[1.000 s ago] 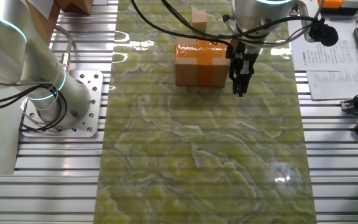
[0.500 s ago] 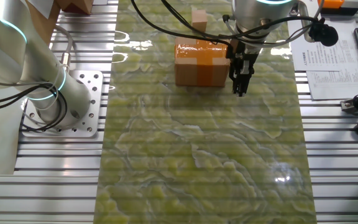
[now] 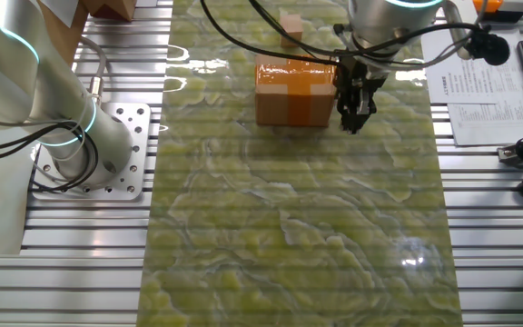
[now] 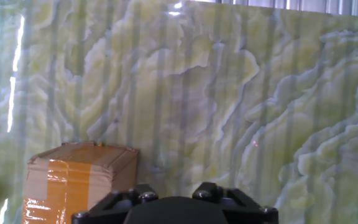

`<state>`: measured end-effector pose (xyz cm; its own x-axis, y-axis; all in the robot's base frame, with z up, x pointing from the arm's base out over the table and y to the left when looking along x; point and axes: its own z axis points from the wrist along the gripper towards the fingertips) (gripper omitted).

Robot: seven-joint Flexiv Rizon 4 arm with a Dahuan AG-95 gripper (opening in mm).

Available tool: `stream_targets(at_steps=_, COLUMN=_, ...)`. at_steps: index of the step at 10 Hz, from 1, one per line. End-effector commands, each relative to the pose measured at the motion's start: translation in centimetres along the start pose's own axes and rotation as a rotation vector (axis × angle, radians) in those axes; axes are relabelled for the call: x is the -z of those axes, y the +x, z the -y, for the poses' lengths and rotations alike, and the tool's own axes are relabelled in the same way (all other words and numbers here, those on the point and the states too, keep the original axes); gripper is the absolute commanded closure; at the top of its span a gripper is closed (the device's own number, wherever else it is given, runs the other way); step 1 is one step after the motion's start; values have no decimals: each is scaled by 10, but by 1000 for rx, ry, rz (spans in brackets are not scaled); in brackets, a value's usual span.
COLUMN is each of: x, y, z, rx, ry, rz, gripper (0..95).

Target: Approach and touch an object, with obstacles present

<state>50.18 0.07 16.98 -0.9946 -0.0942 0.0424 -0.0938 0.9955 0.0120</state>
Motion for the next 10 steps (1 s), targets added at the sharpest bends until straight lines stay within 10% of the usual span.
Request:
stream_targets(at_steps=1, x=1, y=2, z=0, rx=-1, ry=2, rz=6, gripper=950)
stream_targets(at_steps=10, x=1, y=2, z=0, rx=5, ry=6, rz=11, gripper=950)
